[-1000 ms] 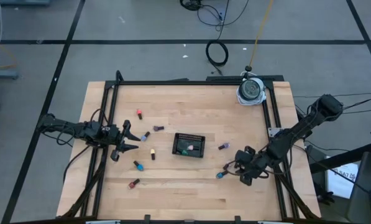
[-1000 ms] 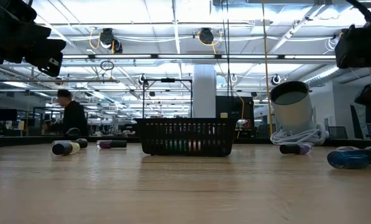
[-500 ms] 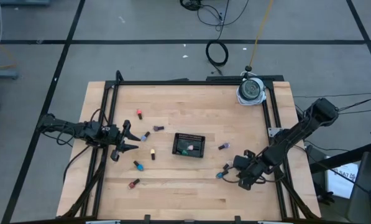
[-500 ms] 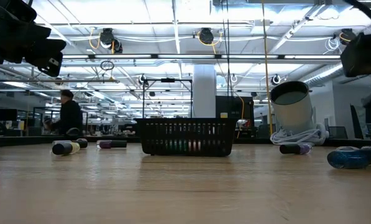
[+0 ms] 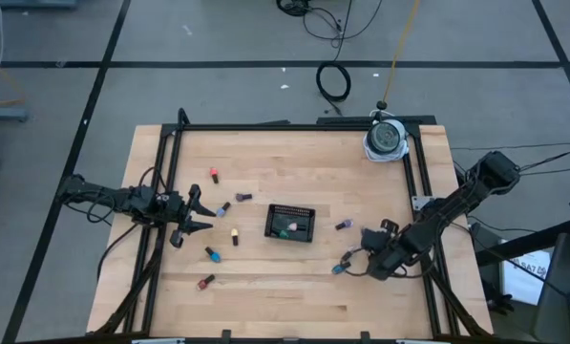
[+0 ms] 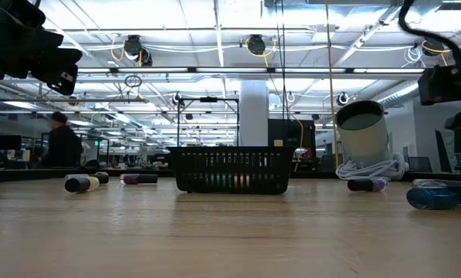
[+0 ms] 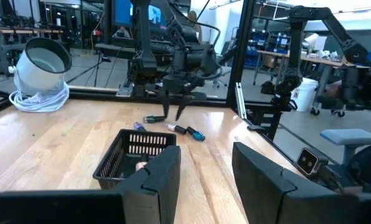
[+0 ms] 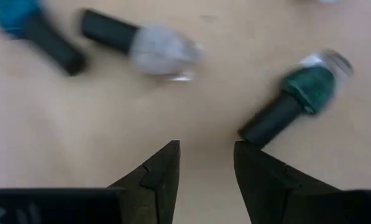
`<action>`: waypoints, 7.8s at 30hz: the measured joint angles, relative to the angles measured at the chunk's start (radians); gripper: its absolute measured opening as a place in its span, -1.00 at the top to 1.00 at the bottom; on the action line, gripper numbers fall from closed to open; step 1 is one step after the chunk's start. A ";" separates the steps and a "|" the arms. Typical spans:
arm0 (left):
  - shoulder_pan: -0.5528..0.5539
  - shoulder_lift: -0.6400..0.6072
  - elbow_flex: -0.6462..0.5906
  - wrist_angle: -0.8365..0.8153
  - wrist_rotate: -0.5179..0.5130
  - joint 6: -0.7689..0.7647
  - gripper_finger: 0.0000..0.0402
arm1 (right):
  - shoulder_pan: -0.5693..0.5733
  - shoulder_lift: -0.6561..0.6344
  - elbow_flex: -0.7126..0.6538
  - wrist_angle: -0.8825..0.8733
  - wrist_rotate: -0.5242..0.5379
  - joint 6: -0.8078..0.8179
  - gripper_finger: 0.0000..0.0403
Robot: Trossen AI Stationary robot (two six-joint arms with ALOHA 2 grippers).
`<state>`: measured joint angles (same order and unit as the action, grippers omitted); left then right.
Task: Pick & Place Nail Polish
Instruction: Put the dark green nail polish into the black bin
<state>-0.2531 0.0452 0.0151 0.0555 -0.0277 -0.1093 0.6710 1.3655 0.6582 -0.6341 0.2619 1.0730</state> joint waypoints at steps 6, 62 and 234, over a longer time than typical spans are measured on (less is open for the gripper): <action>0.000 0.000 0.000 0.000 0.000 0.000 0.28 | -0.017 0.000 0.000 -0.089 -0.029 0.064 0.31; 0.000 0.000 0.000 0.000 0.000 0.000 0.28 | -0.369 -0.088 0.006 0.081 0.025 -0.806 -0.01; 0.000 0.000 0.000 0.000 0.000 0.000 0.28 | -0.873 0.027 -0.293 2.020 -1.209 -0.797 0.76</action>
<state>-0.2531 0.0452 0.0153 0.0555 -0.0277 -0.1093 -0.2018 1.3926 0.3653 1.3864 -0.9470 0.2757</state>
